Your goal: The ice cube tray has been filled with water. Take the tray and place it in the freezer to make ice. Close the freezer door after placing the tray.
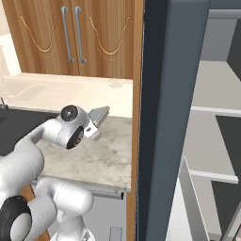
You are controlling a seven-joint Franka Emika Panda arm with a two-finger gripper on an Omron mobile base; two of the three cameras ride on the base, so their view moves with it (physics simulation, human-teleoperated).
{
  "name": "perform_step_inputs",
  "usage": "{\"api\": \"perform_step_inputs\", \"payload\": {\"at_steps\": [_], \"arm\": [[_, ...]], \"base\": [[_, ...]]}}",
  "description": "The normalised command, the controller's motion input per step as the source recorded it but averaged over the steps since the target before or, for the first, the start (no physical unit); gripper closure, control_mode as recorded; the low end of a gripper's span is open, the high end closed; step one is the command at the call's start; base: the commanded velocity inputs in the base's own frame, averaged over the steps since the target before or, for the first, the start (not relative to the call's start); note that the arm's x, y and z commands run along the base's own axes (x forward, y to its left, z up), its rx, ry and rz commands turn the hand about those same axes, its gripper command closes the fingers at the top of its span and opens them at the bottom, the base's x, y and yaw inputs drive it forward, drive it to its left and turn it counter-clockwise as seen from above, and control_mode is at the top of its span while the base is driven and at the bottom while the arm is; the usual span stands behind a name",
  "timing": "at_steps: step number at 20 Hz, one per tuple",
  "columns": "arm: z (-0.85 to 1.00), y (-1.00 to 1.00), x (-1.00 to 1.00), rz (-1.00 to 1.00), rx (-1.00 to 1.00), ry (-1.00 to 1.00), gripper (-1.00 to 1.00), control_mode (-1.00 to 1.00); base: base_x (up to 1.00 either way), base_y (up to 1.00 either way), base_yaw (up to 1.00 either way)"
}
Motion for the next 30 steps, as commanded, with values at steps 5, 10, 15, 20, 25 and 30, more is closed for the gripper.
{"api": "perform_step_inputs", "payload": {"at_steps": [5,10,15,20,25,30], "arm": [[0.48,0.00,-0.52,0.00,0.08,0.13,1.00,-1.00],[0.40,0.00,-0.61,0.01,0.15,0.08,1.00,-1.00],[0.14,0.11,-0.53,0.00,0.17,0.00,1.00,-1.00],[0.00,0.19,-0.39,0.00,0.07,-0.08,1.00,-1.00],[0.02,0.09,-0.20,-0.01,0.00,-0.12,1.00,-1.00],[0.10,0.00,-0.01,0.00,0.00,-0.06,1.00,-1.00]], "base": [[0.00,0.00,0.00],[0.00,0.00,0.00],[0.00,0.00,0.00],[0.00,0.00,0.00],[0.00,0.00,0.00],[0.00,0.00,0.00]]}}
